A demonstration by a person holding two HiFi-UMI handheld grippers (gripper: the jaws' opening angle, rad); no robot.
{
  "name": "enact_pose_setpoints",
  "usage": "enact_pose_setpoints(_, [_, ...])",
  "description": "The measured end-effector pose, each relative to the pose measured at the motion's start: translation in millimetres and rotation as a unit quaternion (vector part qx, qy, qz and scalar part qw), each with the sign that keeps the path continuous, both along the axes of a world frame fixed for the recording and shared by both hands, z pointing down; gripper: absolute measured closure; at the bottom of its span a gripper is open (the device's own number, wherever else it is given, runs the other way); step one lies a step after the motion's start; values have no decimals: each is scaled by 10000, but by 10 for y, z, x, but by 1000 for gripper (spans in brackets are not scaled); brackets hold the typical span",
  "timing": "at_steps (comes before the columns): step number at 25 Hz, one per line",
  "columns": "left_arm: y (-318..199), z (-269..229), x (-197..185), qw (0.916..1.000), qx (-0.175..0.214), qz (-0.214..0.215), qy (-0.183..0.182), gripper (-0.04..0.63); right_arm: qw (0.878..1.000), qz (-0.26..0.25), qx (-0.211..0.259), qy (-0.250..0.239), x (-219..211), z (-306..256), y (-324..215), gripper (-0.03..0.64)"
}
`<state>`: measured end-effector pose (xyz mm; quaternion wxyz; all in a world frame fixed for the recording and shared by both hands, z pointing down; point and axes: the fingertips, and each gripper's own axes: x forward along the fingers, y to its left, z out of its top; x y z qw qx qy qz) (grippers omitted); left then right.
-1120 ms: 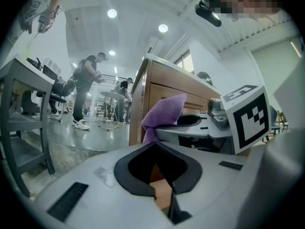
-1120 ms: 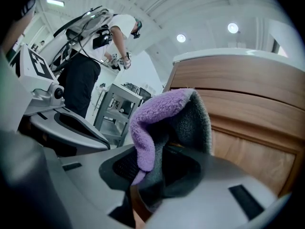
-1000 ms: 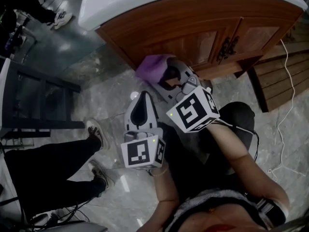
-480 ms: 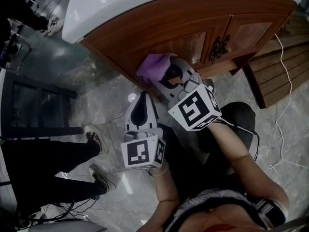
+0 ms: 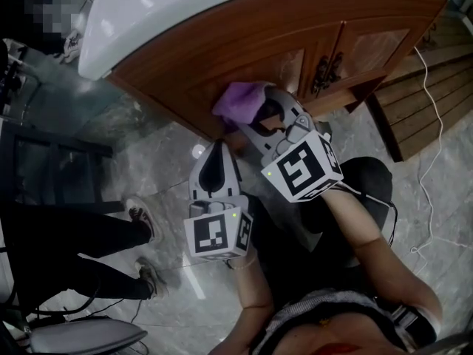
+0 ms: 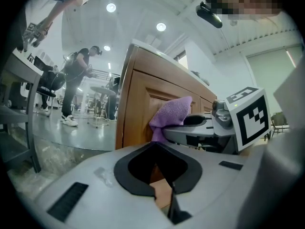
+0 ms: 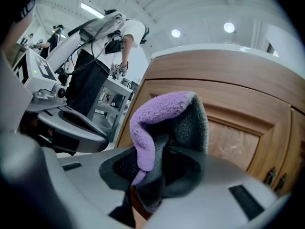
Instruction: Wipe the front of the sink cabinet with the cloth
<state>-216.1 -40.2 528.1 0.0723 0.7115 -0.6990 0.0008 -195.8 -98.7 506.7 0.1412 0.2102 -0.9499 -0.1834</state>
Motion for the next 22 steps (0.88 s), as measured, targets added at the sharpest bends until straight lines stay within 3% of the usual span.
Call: enact_pose_setpoints(22, [-242,175,318,9984,-71,509,225,595,9914,1258,-98,356,927,88,-503,457])
